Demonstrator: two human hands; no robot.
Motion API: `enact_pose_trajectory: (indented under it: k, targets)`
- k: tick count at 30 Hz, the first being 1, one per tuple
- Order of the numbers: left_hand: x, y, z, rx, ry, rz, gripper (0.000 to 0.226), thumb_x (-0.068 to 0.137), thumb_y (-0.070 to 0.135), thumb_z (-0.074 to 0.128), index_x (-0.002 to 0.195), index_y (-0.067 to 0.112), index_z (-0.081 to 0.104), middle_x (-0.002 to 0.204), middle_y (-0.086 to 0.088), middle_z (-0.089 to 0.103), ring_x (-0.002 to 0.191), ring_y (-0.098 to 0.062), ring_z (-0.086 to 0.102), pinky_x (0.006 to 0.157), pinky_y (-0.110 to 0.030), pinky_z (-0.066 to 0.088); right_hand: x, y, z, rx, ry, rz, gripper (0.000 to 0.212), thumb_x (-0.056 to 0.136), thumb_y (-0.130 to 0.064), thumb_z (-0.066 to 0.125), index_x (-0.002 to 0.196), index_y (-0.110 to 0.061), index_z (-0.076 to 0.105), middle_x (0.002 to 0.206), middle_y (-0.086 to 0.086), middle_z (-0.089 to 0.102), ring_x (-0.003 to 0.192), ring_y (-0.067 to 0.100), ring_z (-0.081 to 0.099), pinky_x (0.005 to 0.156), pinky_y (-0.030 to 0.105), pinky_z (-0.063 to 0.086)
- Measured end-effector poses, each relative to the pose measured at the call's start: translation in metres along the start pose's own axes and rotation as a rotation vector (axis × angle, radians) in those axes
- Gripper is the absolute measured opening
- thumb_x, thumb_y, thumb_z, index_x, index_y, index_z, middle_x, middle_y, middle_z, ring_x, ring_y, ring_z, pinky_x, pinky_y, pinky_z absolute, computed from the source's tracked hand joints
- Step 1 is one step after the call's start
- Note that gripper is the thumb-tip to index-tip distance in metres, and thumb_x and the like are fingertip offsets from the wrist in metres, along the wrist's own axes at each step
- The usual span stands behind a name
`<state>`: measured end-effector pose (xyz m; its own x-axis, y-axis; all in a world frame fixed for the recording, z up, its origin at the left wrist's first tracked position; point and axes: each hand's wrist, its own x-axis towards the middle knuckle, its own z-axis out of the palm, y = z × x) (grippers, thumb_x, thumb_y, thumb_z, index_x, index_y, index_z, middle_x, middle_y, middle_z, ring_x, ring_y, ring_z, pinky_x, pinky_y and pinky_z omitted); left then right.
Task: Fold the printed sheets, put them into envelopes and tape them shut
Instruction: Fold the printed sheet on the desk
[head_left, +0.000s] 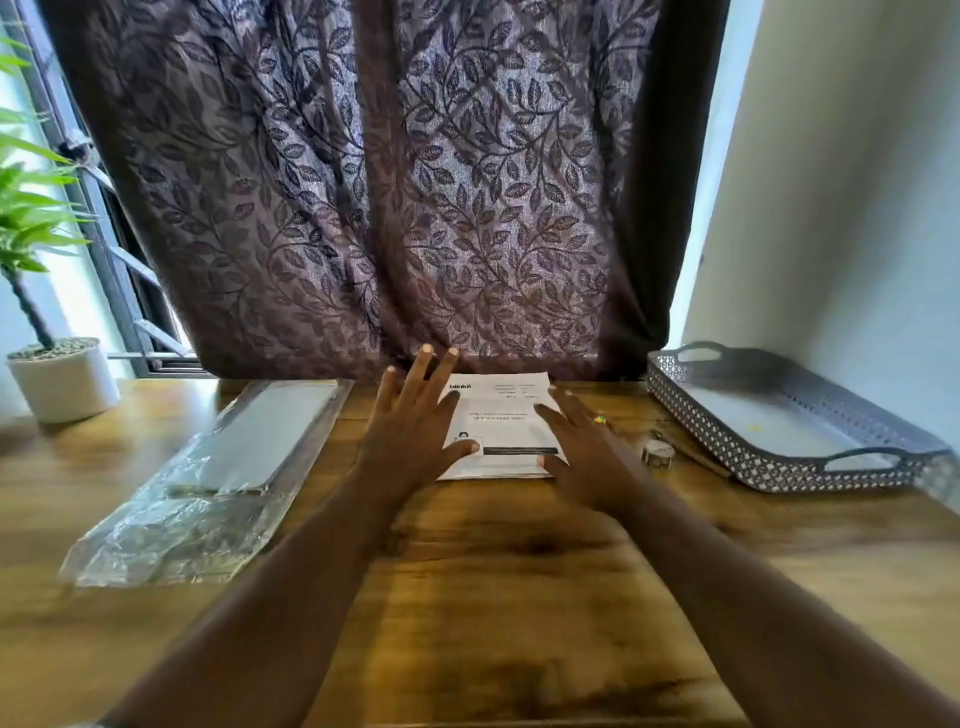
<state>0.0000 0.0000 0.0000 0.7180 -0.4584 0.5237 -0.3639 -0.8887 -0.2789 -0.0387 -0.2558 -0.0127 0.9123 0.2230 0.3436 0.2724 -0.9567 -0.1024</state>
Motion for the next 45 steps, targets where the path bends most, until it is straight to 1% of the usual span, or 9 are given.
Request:
enact_pose_trajectory:
  k: [6,13,17,19,22,27,33,39,45]
  targets:
    - [-0.015,0.007,0.034,-0.214,-0.189,0.034,0.084,0.084,0.078,0.018,0.146,0.028,0.045,0.168,0.001,0.009,0.155,-0.023,-0.001,0.122,-0.052,0.014,-0.014,0.014,0.03,0.027,-0.137,0.085,0.073,0.097,-0.05,0.05,0.159,-0.024,0.019,0.169,-0.001,0.001,0.155,0.025,0.007,0.123,0.051,0.017]
    - [-0.011,0.007,0.063,-0.448,-0.197,0.09,0.095,0.078,0.09,0.013,0.149,0.034,0.04,0.166,0.01,0.016,0.153,-0.011,0.0,0.122,-0.041,0.016,0.003,0.026,0.038,0.07,-0.101,-0.013,0.07,0.096,-0.05,0.053,0.157,-0.027,0.028,0.168,-0.003,0.009,0.154,0.02,0.014,0.124,0.048,0.017]
    - [-0.012,0.005,0.067,-0.523,-0.269,-0.001,0.093,0.076,0.091,0.02,0.148,0.037,0.042,0.16,0.009,0.033,0.149,-0.011,0.022,0.121,-0.037,0.024,0.014,0.033,0.045,0.145,-0.135,-0.084,0.063,0.095,-0.052,0.051,0.153,-0.034,0.036,0.165,-0.008,0.022,0.152,0.014,0.018,0.123,0.046,0.021]
    - [-0.011,0.005,0.065,-0.547,-0.31,-0.008,0.09,0.076,0.088,0.026,0.146,0.036,0.045,0.156,0.008,0.042,0.143,-0.012,0.034,0.118,-0.035,0.029,0.015,0.035,0.045,0.147,-0.165,-0.087,0.054,0.099,-0.047,0.051,0.151,-0.035,0.041,0.162,-0.01,0.03,0.151,0.012,0.022,0.125,0.034,0.014]
    - [-0.008,0.005,0.065,-0.541,-0.327,0.008,0.08,0.08,0.081,0.027,0.144,0.036,0.048,0.153,0.009,0.045,0.141,-0.012,0.038,0.117,-0.036,0.031,0.016,0.033,0.045,0.188,-0.178,-0.057,0.044,0.101,-0.044,0.052,0.145,-0.038,0.049,0.155,-0.012,0.042,0.146,0.012,0.034,0.114,0.021,0.019]
    - [-0.003,0.006,0.061,-0.37,-0.298,0.077,0.053,0.097,0.063,0.039,0.144,0.038,0.048,0.153,0.011,0.044,0.141,-0.012,0.037,0.116,-0.038,0.025,0.019,0.033,0.042,0.139,-0.206,-0.078,0.04,0.103,-0.045,0.045,0.143,-0.041,0.051,0.157,-0.013,0.04,0.145,0.013,0.034,0.11,0.019,0.02]
    - [0.0,0.008,0.051,-0.285,-0.29,0.18,0.053,0.1,0.057,0.039,0.146,0.033,0.046,0.153,0.006,0.045,0.134,-0.017,0.046,0.105,-0.034,0.041,0.022,0.033,0.038,0.097,-0.245,-0.09,0.044,0.1,-0.053,0.046,0.143,-0.043,0.05,0.158,-0.013,0.038,0.146,0.014,0.033,0.115,0.029,0.027]
    - [0.001,0.012,0.045,-0.255,-0.222,0.202,0.037,0.105,0.049,0.033,0.129,0.033,0.056,0.136,0.007,0.06,0.114,-0.014,0.061,0.089,-0.035,0.053,0.022,0.038,0.041,0.165,-0.207,-0.061,0.044,0.097,-0.051,0.055,0.14,-0.044,0.053,0.152,-0.014,0.046,0.142,0.01,0.039,0.103,0.016,0.023]
    - [-0.002,0.011,0.048,-0.286,-0.217,0.165,0.047,0.099,0.061,0.036,0.133,0.034,0.055,0.136,0.009,0.06,0.116,-0.014,0.061,0.088,-0.036,0.054,0.023,0.036,0.042,0.149,-0.177,-0.077,0.04,0.101,-0.043,0.052,0.14,-0.036,0.055,0.148,-0.01,0.053,0.137,0.011,0.046,0.1,0.017,0.029]
